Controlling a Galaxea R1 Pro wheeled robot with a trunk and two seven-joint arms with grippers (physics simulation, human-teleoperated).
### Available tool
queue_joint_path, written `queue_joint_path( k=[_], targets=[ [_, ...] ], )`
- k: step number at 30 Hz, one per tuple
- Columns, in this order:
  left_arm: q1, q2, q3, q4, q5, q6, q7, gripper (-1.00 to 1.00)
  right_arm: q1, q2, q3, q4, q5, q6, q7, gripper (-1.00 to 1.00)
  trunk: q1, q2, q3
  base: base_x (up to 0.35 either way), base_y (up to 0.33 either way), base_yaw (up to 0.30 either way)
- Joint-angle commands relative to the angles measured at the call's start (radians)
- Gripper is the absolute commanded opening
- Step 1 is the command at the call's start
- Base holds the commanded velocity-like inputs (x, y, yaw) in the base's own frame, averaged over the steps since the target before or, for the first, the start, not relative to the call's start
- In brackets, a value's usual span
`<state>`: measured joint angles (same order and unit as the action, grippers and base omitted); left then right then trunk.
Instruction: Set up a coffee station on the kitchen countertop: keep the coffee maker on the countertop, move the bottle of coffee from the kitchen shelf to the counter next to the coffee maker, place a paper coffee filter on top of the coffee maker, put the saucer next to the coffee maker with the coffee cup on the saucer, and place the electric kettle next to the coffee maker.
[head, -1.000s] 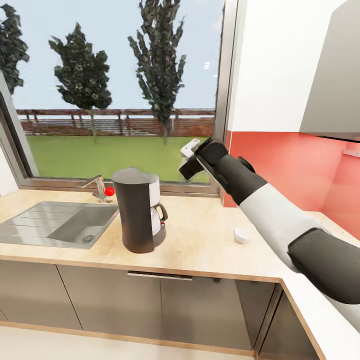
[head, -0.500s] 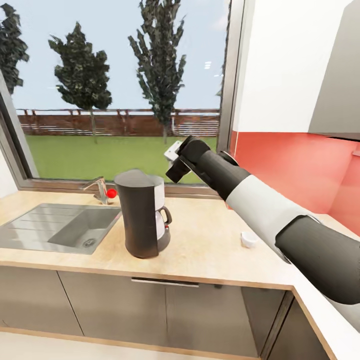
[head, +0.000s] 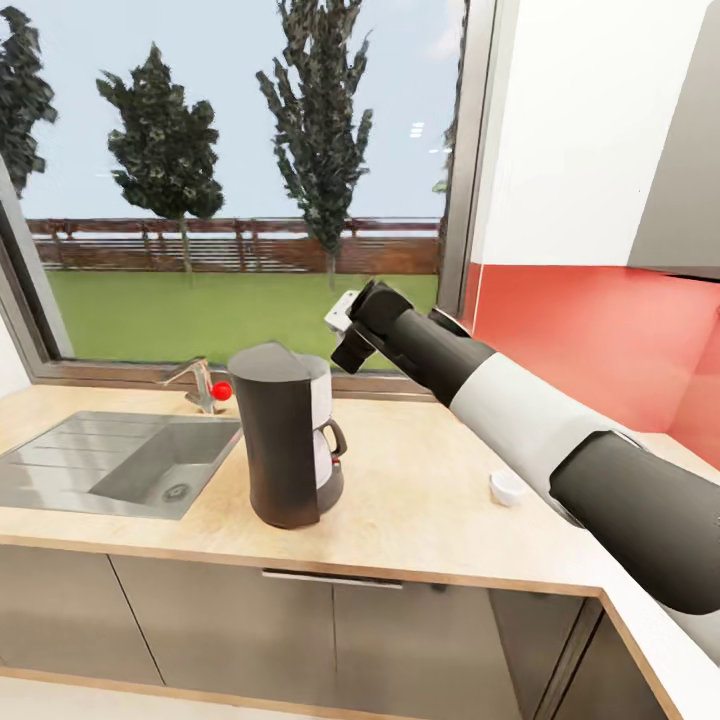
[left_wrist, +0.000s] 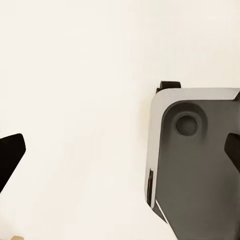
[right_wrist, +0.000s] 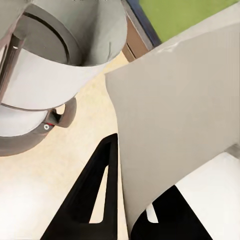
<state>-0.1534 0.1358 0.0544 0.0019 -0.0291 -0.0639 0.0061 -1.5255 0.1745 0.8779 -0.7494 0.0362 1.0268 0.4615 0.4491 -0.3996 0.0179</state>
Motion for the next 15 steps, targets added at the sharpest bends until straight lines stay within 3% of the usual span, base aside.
queue_joint_path(
  k=[1, 9, 15],
  targets=[
    [0.000, -0.001, 0.005, 0.002, -0.003, -0.004, 0.001, 1.00, -0.001, 0.000, 0.010, 0.001, -0.001, 0.004, 0.002, -1.00, 0.001, 0.000, 0.000, 0.214, 0.063, 0.000],
    [0.000, 0.000, 0.007, 0.001, -0.003, -0.004, -0.003, 1.00, -0.001, 0.000, 0.016, 0.049, -0.001, 0.004, 0.002, -1.00, 0.001, 0.000, 0.000, 0.030, 0.012, 0.000],
    [0.000, -0.002, 0.006, 0.001, -0.003, -0.004, 0.001, 1.00, -0.001, 0.000, 0.017, 0.046, 0.000, 0.004, 0.002, -1.00, 0.001, 0.000, 0.000, 0.182, 0.154, 0.000]
  ],
)
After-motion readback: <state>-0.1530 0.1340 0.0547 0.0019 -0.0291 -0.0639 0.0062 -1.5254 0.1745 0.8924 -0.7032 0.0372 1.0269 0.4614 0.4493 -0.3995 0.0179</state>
